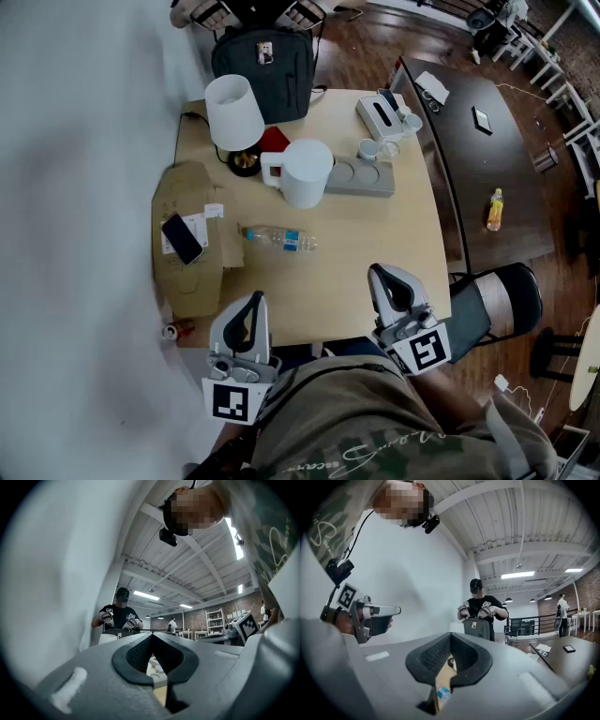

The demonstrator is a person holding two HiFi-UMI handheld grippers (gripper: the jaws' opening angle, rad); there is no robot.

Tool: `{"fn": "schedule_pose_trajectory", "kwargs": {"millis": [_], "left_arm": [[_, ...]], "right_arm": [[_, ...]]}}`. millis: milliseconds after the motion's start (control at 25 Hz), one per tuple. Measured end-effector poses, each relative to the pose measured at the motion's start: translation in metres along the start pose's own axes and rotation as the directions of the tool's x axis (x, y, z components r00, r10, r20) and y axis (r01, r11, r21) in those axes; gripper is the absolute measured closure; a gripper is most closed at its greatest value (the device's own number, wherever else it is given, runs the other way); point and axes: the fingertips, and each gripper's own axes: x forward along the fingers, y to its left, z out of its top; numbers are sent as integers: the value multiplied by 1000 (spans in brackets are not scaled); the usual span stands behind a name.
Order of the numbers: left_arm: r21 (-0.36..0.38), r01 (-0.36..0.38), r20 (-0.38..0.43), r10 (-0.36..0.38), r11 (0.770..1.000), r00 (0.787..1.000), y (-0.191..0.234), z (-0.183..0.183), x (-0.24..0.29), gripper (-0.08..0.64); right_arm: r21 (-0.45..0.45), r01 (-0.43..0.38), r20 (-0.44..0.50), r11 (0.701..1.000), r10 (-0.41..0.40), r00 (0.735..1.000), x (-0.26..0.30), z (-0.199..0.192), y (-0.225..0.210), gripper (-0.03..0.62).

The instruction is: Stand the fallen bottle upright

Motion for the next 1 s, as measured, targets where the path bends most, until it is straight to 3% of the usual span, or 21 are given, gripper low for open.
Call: {"fn": "schedule_pose_trajectory", "kwargs": {"millis": [80, 160, 280, 320, 360, 440, 520, 560, 640, 760, 1000], "left_arm": [[-76, 9, 63, -5, 997, 998, 6, 7, 10, 557], [-104, 6, 80, 2, 995, 997, 8, 7, 16, 556], [-67, -33, 66, 37, 997, 997, 15, 7, 25, 555], [-55, -50, 64, 53, 997, 997, 20, 7, 27, 556], [-45, -65, 60, 68, 997, 996, 23, 6, 28, 557], [-36, -85, 46, 87, 996, 995, 25, 1, 30, 557], [-59, -86, 29, 88, 995, 996, 21, -5, 34, 557], [-83, -86, 24, 88, 993, 996, 19, -8, 36, 555], [-124, -98, 25, 102, 987, 994, 19, -11, 36, 555], [-132, -151, 11, 154, 980, 988, 31, -18, 28, 557], [-134, -248, -39, 245, 959, 969, 55, -31, 11, 557]], "right_arm": [[1, -2, -86, 1000, 2, 996, 16, -23, -6, 589], [7, -64, -211, 998, 64, 975, 34, -50, -4, 589], [-1, -295, -386, 956, 272, 882, 81, -95, 18, 563], [-27, -387, -442, 922, 337, 832, 105, -116, 28, 419], [-50, -476, -519, 878, 384, 763, 127, -143, 40, 314], [-56, -628, -696, 776, 421, 582, 160, -215, 66, 290], [-22, -734, -826, 679, 401, 396, 178, -290, 89, 290], [-5, -765, -866, 644, 380, 326, 187, -318, 96, 288], [27, -788, -908, 615, 344, 238, 206, -356, 106, 288], [57, -793, -938, 607, 304, 166, 225, -395, 117, 297], [-29, -859, -970, 511, 194, 149, 235, -426, 119, 291]]}}
